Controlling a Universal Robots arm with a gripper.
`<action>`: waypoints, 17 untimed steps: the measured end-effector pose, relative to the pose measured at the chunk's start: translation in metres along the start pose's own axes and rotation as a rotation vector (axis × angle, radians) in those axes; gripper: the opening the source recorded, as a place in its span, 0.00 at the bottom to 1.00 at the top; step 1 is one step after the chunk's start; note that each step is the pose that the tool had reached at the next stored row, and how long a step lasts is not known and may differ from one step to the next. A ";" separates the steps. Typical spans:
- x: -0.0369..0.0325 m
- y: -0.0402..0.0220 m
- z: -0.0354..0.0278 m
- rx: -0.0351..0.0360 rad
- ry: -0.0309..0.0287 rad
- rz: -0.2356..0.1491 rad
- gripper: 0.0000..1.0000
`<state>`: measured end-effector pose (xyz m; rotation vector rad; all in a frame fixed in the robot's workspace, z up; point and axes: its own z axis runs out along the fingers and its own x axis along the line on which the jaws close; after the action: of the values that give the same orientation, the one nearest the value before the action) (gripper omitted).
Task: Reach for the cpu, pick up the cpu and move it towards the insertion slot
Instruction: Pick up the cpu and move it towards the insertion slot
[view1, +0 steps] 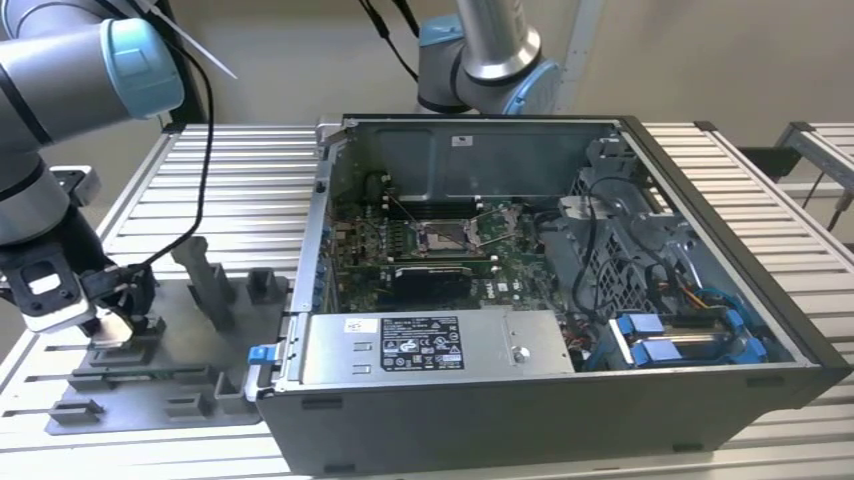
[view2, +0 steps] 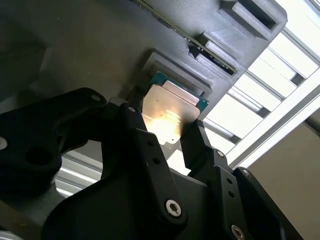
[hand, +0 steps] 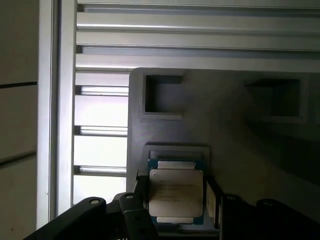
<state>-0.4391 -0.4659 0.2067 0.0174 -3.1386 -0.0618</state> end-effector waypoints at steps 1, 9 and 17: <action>0.0000 0.0000 -0.0011 0.0000 0.0000 0.000 0.00; 0.0000 0.0003 -0.0091 0.0003 0.0000 0.000 0.00; 0.0001 0.0007 -0.0174 0.0007 0.0000 0.000 0.00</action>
<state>-0.4391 -0.4659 0.2241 0.0175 -3.1386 -0.0608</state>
